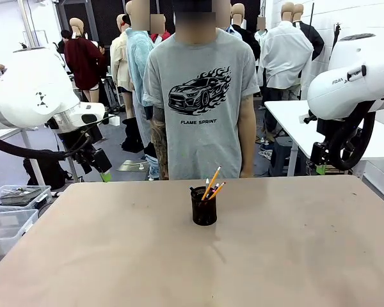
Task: Place the pens into the pen holder.
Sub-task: Pick up a writing instrument from the table and place it into the Pen holder.
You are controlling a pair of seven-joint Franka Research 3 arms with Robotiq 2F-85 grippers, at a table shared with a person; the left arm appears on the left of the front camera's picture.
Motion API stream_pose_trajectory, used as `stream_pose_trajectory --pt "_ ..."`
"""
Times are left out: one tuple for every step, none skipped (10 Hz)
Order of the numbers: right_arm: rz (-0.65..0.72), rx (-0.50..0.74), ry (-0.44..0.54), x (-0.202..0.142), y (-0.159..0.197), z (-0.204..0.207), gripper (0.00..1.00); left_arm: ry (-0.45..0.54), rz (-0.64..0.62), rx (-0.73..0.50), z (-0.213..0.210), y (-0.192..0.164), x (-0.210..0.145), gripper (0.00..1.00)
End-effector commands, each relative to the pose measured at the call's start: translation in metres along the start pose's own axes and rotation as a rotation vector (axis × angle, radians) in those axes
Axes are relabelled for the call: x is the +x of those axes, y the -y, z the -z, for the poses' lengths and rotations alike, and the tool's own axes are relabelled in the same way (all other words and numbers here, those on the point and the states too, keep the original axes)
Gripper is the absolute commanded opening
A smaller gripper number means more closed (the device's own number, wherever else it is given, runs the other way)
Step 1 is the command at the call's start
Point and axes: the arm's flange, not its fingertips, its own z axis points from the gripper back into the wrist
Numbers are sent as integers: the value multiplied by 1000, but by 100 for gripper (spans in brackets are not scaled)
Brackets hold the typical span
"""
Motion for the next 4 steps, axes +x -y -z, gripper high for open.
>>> stream_pose_trajectory --pt "0 -11 -6 0 0 1 100 13 28 11 -2 -4 3 100" --pt "0 -11 -6 0 0 1 100 13 28 11 -2 -4 3 100" --pt "0 -11 -6 0 0 1 100 13 28 11 -2 -4 3 100" --pt "0 -11 -6 0 0 1 100 13 28 11 -2 -4 3 100"
